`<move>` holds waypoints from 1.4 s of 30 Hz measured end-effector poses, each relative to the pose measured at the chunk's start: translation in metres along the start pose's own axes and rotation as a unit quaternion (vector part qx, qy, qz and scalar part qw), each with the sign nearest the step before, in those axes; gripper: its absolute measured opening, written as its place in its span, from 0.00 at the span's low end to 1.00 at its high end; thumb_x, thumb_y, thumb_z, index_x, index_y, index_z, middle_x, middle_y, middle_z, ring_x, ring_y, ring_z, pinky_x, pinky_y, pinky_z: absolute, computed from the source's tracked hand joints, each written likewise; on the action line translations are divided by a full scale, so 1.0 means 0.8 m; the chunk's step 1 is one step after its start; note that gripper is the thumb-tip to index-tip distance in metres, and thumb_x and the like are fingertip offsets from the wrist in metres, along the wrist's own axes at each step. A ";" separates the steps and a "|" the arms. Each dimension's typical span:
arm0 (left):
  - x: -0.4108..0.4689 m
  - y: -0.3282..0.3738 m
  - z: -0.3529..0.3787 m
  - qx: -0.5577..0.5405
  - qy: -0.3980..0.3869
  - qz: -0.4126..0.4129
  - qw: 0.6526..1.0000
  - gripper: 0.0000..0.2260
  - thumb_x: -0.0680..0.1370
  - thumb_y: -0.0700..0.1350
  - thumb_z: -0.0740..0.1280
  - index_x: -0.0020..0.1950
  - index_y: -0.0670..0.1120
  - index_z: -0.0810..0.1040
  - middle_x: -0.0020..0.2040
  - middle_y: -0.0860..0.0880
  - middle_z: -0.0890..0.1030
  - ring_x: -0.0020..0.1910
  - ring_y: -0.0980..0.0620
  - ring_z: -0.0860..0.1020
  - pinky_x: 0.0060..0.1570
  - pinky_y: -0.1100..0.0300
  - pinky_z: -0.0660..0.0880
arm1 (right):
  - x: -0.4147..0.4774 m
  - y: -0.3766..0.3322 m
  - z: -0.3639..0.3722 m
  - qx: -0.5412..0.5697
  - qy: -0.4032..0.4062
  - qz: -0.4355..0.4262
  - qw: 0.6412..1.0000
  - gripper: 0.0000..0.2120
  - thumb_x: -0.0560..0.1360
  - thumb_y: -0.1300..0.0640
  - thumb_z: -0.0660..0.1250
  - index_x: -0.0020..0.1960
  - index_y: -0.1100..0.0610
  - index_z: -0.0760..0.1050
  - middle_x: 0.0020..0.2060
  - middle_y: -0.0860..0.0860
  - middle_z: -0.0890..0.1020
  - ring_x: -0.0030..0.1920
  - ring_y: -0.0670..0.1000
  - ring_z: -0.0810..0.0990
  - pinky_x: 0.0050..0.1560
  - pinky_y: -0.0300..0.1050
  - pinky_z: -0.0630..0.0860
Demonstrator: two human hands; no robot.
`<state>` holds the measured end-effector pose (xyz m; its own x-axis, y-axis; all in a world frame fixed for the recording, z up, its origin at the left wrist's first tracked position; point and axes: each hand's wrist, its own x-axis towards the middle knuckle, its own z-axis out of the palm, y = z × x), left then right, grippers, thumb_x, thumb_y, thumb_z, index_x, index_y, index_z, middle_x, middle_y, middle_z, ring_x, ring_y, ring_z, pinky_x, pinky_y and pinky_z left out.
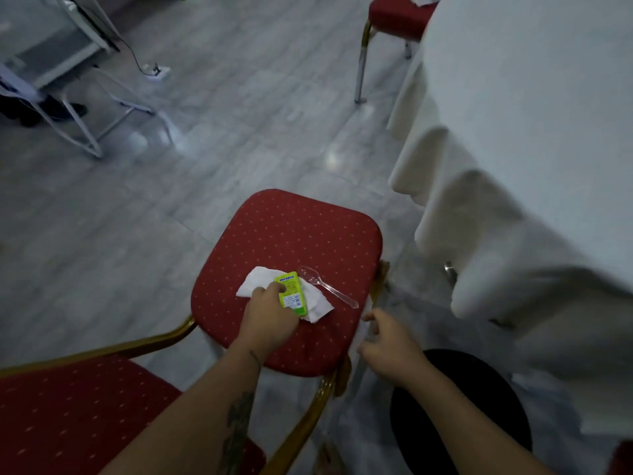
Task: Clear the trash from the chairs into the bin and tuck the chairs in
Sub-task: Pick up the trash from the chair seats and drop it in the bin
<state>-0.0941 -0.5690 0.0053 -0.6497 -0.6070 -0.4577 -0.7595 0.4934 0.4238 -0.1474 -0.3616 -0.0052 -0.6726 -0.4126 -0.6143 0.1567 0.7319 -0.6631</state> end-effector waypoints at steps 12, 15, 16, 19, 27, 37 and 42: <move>0.118 -0.054 0.043 0.090 -0.040 -0.022 0.995 0.49 0.68 0.63 0.73 0.80 0.59 0.48 0.79 0.38 0.44 0.78 0.36 0.46 0.74 0.39 0.50 | 0.140 -0.054 0.093 -0.303 0.095 -0.067 0.946 0.35 0.68 0.45 0.71 0.71 0.51 0.62 0.64 0.53 0.65 0.63 0.58 0.65 0.64 0.56 0.68; 0.121 -0.062 0.053 0.099 -0.003 0.007 0.995 0.45 0.66 0.61 0.73 0.78 0.56 0.55 0.73 0.42 0.56 0.72 0.38 0.57 0.71 0.42 0.60 | 0.149 -0.054 0.107 -0.325 0.122 -0.076 0.935 0.32 0.70 0.48 0.71 0.69 0.52 0.62 0.63 0.53 0.67 0.62 0.57 0.67 0.61 0.54 0.67; 0.122 -0.062 0.053 0.093 0.004 0.021 0.995 0.43 0.66 0.60 0.73 0.77 0.55 0.58 0.70 0.43 0.59 0.69 0.39 0.60 0.69 0.43 0.62 | 0.151 -0.053 0.112 -0.322 0.124 -0.074 0.935 0.31 0.70 0.49 0.72 0.68 0.52 0.63 0.62 0.53 0.68 0.62 0.57 0.68 0.60 0.53 0.67; 0.123 -0.062 0.057 0.049 -0.006 0.047 0.998 0.39 0.68 0.54 0.74 0.76 0.51 0.60 0.66 0.45 0.64 0.65 0.42 0.66 0.64 0.49 0.68 | 0.154 -0.053 0.120 -0.308 0.118 -0.080 0.941 0.26 0.71 0.51 0.72 0.64 0.54 0.64 0.61 0.54 0.72 0.60 0.57 0.72 0.57 0.53 0.71; 0.114 -0.053 0.058 -0.156 -0.030 0.000 0.987 0.25 0.67 0.38 0.73 0.60 0.51 0.69 0.49 0.48 0.82 0.46 0.48 0.81 0.48 0.53 0.79 | 0.145 -0.055 0.113 -0.175 0.044 0.002 0.984 0.17 0.75 0.51 0.67 0.59 0.58 0.71 0.58 0.57 0.77 0.58 0.61 0.78 0.48 0.50 0.71; 0.066 0.005 0.075 -0.242 -0.104 0.008 0.965 0.25 0.67 0.34 0.72 0.56 0.54 0.67 0.48 0.47 0.80 0.48 0.43 0.82 0.46 0.42 0.82 | 0.091 -0.008 0.080 0.205 0.053 0.147 0.966 0.08 0.69 0.65 0.63 0.44 0.54 0.73 0.42 0.57 0.84 0.42 0.58 0.84 0.40 0.52 0.79; 0.007 0.070 0.119 -0.231 -0.191 0.032 0.953 0.21 0.63 0.39 0.73 0.55 0.43 0.76 0.46 0.39 0.83 0.41 0.45 0.82 0.38 0.49 0.82 | 0.033 0.061 0.032 0.261 0.090 0.185 0.943 0.19 0.59 0.61 0.65 0.50 0.53 0.75 0.45 0.56 0.83 0.43 0.57 0.81 0.37 0.47 0.74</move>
<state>-0.1433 -0.4858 -0.0479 -0.7250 -0.2706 -0.6334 -0.6806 0.1401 0.7192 -0.1393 -0.3509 -0.0647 -0.6065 -0.0482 -0.7936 0.7081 0.4212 -0.5668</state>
